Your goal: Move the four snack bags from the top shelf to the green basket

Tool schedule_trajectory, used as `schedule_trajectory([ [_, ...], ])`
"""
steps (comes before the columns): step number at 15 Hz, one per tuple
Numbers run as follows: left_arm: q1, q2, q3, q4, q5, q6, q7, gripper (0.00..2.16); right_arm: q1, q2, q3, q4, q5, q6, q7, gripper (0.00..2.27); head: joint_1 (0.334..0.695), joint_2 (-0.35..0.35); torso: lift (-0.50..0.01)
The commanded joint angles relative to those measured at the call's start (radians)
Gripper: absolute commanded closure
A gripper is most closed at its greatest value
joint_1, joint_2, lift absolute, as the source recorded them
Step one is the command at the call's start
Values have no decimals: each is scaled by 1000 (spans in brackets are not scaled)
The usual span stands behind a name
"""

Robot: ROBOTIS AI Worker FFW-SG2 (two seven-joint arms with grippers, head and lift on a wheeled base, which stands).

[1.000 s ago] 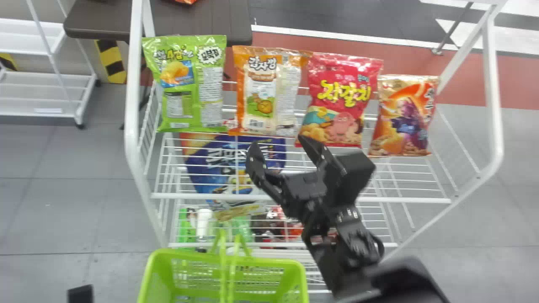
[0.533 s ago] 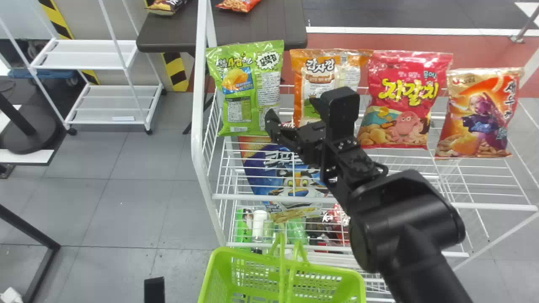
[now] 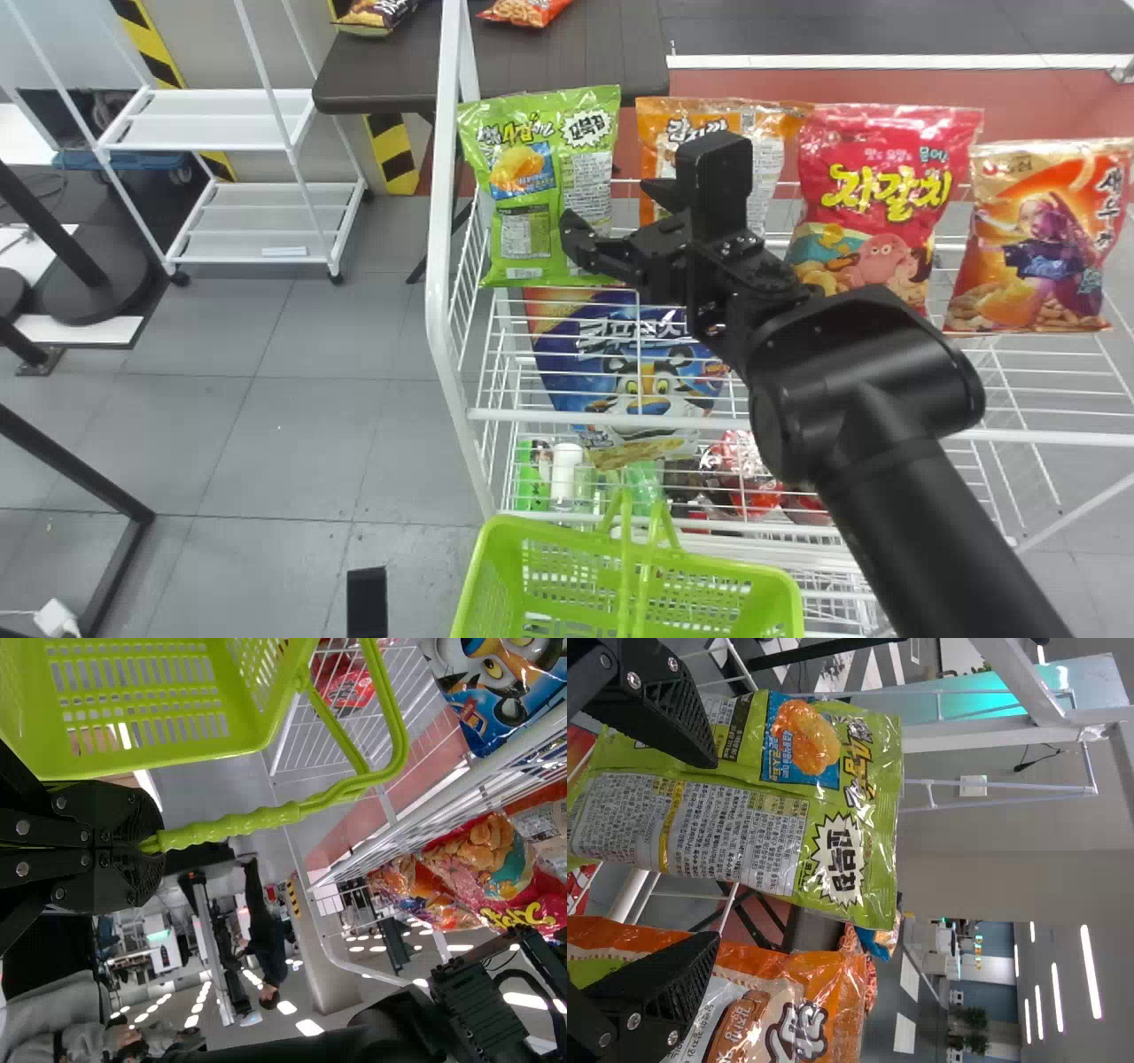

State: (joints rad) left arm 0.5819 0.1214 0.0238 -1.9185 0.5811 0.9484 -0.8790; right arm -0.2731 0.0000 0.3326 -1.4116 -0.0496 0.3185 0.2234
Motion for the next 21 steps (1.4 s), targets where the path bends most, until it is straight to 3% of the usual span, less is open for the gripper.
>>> schedule_trajectory([
  [1, -5, 3, -1, 6, 3, -4, 0, 1730, -43, 1, -1, 45, -7, 21, 44, 417, 695, 46, 0],
  [2, -7, 6, -1, 7, 8, -4, 0, 1730, -52, 1, -3, 53, -7, 61, 76, 772, 695, 47, 0],
  [3, -8, 8, -1, 9, 10, -4, 0, 1733, -54, 1, -1, 49, -10, 110, 99, 1413, 695, 51, 0],
  [4, -11, 8, -1, 12, 10, -4, 2, 1730, -54, 1, 0, 39, -13, 159, 117, 1851, 695, 57, 0],
  [5, -11, 8, -1, 12, 10, -4, 2, 1730, -52, 1, 2, 14, -18, 215, 131, 2010, 695, 65, 0],
  [12, -7, 4, -4, -2, 8, -4, 3, 1730, 86, 1, 8, -260, -4, 399, 146, 2111, 695, 87, 0],
  [17, 13, -5, 7, -28, 8, -7, 2, 1730, 382, -2, -9, -731, -10, 552, -4, 2108, 695, 88, 0],
  [19, 18, -9, 10, -36, 3, -7, 0, 1730, 526, -78, -96, -932, -33, 610, -7, 2108, 695, 77, 0],
  [21, 19, -17, 11, -37, -1, -7, 0, 1730, 710, -98, -214, -1107, -42, 623, 1, 2108, 695, 24, 0],
])
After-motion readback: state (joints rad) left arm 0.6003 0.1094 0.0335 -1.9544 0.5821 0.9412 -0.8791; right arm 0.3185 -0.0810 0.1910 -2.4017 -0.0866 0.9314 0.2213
